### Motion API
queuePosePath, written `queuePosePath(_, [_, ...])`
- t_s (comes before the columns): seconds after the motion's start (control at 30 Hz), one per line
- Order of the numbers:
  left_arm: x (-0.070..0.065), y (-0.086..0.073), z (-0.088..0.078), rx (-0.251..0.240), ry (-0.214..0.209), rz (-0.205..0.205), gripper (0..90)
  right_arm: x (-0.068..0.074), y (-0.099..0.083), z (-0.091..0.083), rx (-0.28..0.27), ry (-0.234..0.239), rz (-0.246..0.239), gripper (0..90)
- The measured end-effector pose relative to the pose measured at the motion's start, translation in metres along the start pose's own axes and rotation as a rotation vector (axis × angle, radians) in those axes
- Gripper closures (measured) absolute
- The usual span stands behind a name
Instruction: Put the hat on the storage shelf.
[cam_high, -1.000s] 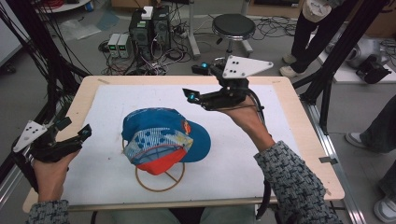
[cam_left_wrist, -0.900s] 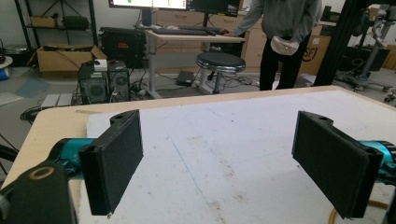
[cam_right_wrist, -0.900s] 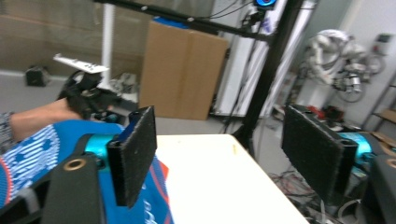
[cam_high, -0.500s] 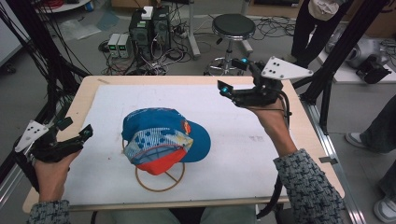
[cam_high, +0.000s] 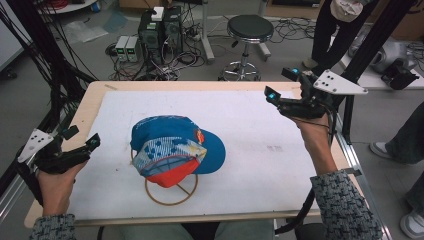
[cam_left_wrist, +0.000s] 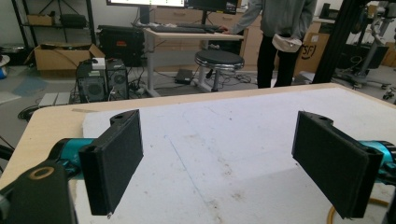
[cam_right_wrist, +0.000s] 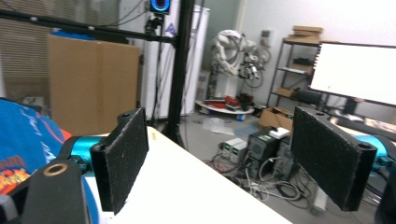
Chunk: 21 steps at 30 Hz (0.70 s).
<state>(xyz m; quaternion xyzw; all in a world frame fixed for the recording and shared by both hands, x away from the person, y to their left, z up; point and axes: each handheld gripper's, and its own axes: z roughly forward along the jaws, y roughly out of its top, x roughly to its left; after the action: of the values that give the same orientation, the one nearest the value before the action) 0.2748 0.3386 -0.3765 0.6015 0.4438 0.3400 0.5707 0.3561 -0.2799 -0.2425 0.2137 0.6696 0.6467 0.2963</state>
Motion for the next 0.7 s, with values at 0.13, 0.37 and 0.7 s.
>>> queuePosePath(0.13, [0.0,0.0,0.0,0.0,-0.001,0.0,16.6,-0.005,-0.008,-0.007,0.007,-0.032,0.006,18.0])
queuePosePath(0.37, [0.0,0.0,0.0,0.001,0.002,0.0,16.6,-0.017,-0.032,-0.021,0.044,-0.095,0.03,17.9])
queuePosePath(0.7, [-0.001,0.0,0.0,0.001,0.0,-0.001,16.6,-0.023,-0.061,-0.033,0.082,-0.155,0.056,15.5])
